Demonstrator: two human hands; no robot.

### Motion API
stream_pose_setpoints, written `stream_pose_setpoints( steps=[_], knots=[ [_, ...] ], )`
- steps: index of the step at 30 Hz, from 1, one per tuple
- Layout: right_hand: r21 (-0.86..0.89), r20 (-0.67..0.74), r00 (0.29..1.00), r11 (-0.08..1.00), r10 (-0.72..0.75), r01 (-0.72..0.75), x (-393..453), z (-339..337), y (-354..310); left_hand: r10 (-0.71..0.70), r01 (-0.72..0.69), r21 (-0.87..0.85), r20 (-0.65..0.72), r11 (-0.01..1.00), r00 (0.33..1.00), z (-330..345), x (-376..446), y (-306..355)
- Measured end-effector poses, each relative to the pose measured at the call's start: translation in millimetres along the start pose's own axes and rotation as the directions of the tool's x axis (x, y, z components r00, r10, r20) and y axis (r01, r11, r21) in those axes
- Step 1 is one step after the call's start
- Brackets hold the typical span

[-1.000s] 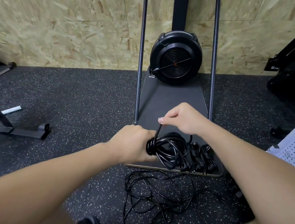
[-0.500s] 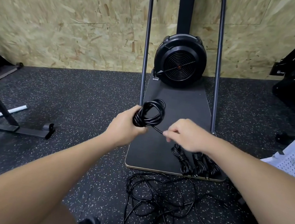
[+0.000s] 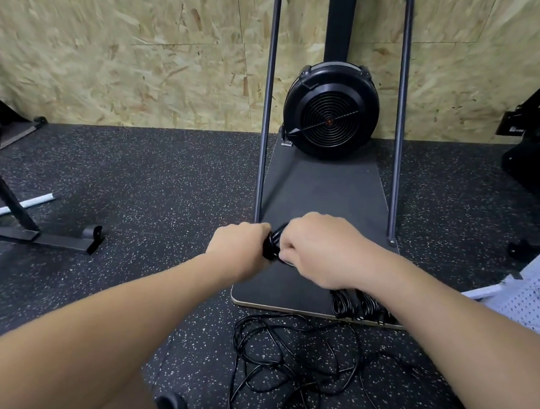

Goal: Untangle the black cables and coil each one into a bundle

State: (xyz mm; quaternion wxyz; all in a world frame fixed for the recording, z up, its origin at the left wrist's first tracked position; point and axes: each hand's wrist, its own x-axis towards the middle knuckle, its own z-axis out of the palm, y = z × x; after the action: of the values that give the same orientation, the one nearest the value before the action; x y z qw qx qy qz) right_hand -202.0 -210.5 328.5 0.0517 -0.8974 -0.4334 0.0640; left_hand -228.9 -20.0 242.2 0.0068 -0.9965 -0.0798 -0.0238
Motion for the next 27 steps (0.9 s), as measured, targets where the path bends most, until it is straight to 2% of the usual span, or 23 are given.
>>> stream_pose_setpoints(
  steps=[3, 6, 8, 11, 13, 16, 20, 24, 27],
  knots=[
    [0.115, -0.14, 0.99, 0.993, 0.0, 0.017, 3.7, -6.5, 21.0, 0.161, -0.161, 0.063, 0.013, 0.985, 0.987, -3.1, -7.2, 11.8],
    [0.323, -0.132, 0.991, 0.946, 0.027, 0.017, 10.2, -2.9, 51.8, 0.333, -0.323, -0.107, 0.094, 0.94, 0.938, -14.5, -11.5, 13.5],
    [0.526, -0.097, 0.995, 0.85, 0.039, 0.018, 13.9, 0.3, 67.4, 0.424, -0.397, -0.236, 0.076, 0.887, 0.902, -23.2, -13.8, 8.7],
    [0.682, -0.077, 0.994, 0.731, 0.082, -0.007, 14.6, 1.6, 86.1, 0.496, -0.444, -0.425, 0.013, 0.789, 0.868, -34.4, -16.4, 5.7],
    [0.755, -0.057, 0.994, 0.655, 0.096, -0.02, 13.5, 3.6, 93.7, 0.493, -0.43, -0.546, -0.035, 0.719, 0.869, -41.6, -18.4, 6.0],
    [0.85, -0.034, 0.996, 0.527, 0.087, -0.017, 14.6, 12.0, 98.4, 0.402, -0.355, -0.67, -0.091, 0.652, 0.911, -43.0, -20.1, 3.5],
    [0.93, -0.014, 0.995, 0.367, 0.094, -0.022, 20.9, 24.2, 98.1, 0.295, -0.275, -0.736, -0.106, 0.619, 0.949, -38.8, -20.5, 2.3],
    [0.981, 0.057, 0.995, 0.178, 0.083, -0.071, 26.2, 33.1, 96.4, 0.249, -0.187, -0.851, -0.069, 0.491, 0.966, -40.3, -20.8, 7.4],
    [0.992, 0.096, 0.985, 0.074, 0.144, -0.107, 27.6, 34.8, 93.4, 0.218, -0.186, -0.843, -0.085, 0.505, 0.972, -41.8, -19.6, 9.1]
  ],
)
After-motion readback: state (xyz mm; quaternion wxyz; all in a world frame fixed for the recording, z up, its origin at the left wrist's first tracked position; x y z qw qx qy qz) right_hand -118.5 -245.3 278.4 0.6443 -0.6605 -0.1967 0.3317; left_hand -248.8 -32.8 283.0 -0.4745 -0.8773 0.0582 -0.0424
